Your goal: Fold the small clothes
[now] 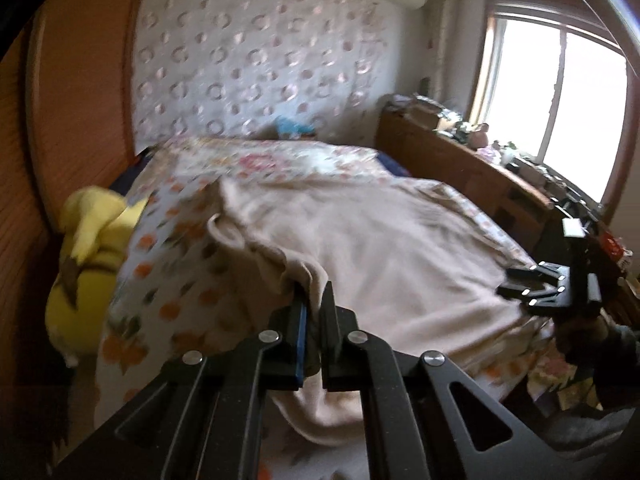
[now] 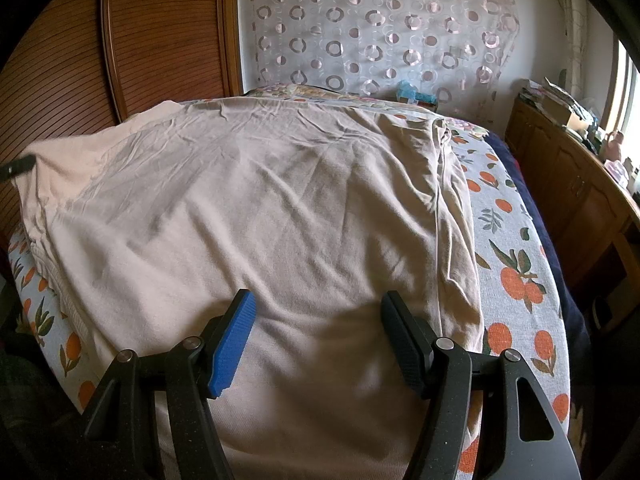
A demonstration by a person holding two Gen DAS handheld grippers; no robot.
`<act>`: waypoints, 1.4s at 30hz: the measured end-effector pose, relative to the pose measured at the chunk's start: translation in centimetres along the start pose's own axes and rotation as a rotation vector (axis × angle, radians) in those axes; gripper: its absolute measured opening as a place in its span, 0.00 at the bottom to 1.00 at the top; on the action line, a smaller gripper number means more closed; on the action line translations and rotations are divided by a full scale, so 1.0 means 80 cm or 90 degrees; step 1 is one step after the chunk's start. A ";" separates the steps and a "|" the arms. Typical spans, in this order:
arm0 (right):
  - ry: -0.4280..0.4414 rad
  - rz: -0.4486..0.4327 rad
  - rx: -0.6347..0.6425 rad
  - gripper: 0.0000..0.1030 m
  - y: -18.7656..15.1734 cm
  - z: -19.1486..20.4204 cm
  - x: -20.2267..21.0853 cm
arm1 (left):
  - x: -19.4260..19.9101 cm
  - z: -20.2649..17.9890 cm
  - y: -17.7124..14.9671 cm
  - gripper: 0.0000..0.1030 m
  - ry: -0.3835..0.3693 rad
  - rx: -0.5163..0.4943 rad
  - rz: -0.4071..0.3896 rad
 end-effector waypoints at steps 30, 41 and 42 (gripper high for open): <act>-0.050 -0.085 -0.097 0.65 -0.005 -0.092 0.095 | -0.100 -0.270 0.134 0.06 -0.281 -0.146 0.021; -0.031 -0.069 -0.112 0.65 -0.005 -0.083 0.080 | -0.110 -0.234 0.097 0.67 -0.236 -0.140 0.055; -0.027 -0.069 -0.111 0.65 -0.003 -0.081 0.079 | -0.109 -0.229 0.096 0.69 -0.233 -0.137 0.055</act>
Point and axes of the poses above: each gripper's, at about its wrist camera, not at the fingertips, and x roughly against the way its jaws point, z to its left, y to its top, the point moved 7 cm from there along -x, roughly the way its jaws point, and after that the axes turned 8 degrees about -y, right-handed, at the moved point
